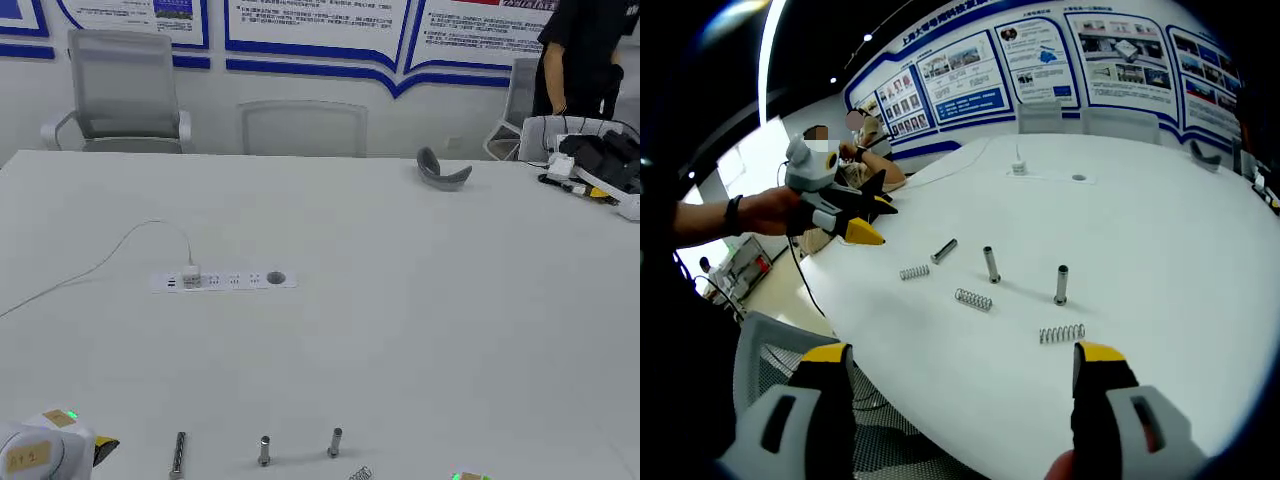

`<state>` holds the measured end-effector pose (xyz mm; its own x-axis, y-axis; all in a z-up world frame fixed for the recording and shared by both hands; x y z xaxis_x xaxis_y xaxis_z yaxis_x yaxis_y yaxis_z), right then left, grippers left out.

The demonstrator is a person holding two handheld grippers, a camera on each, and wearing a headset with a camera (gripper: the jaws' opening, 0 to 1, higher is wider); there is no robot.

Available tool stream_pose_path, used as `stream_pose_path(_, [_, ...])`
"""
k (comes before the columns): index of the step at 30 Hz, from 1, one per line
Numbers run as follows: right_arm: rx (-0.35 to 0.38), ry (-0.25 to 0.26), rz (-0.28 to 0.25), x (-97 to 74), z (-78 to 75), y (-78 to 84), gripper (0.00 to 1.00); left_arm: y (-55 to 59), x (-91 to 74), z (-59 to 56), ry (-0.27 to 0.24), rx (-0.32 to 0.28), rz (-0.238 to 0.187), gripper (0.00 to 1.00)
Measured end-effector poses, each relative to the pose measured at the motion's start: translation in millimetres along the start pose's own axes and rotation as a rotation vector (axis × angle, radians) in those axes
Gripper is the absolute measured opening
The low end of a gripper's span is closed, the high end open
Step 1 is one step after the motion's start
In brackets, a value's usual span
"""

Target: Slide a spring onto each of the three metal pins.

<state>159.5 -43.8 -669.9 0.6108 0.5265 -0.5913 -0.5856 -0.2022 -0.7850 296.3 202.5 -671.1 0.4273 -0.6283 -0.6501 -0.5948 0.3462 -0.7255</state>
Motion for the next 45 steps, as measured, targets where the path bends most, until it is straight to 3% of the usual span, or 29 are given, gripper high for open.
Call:
stream_pose_path(7, [0.016, -0.003, -0.01, 0.1, 1.9, -2.7, 0.9, -5.2, 12.6, 16.1, -0.009, -0.036, 0.003, 0.71])
stream_pose_path(11, [0.025, 0.0, -0.002, 1.2, 1.1, -2.3, 0.87, -5.2, 20.8, 23.7, -0.015, -0.07, 0.01, 0.62])
stream_pose_path(23, [0.032, -0.001, -0.006, 2.1, -1.3, -3.0, 0.88, 2.1, 58.0, 37.7, -0.019, -0.111, 0.053, 0.62])
stream_pose_path(34, [0.045, 0.0, 0.004, 1.9, -3.5, 1.9, 0.88, 8.3, 78.5, 35.1, -0.025, -0.15, 0.095, 0.55])
stream_pose_path(45, [0.053, -0.008, 0.016, 5.8, -3.4, 4.5, 0.88, 8.2, 86.6, 39.0, -0.053, -0.216, 0.102, 0.39])
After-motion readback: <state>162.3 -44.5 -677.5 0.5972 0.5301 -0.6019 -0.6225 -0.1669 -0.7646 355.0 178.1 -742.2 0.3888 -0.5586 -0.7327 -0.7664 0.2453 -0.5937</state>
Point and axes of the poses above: the centre of the closed fingertips' face, and the gripper's own axes: x roughly forward along the fingers, z roughly to its left, y roughly out of its underside, the point moved 5 cm from there along -x, roughly backward along the fingers, and after that the axes turned 6 degrees about -x, right-handed, at the moved point
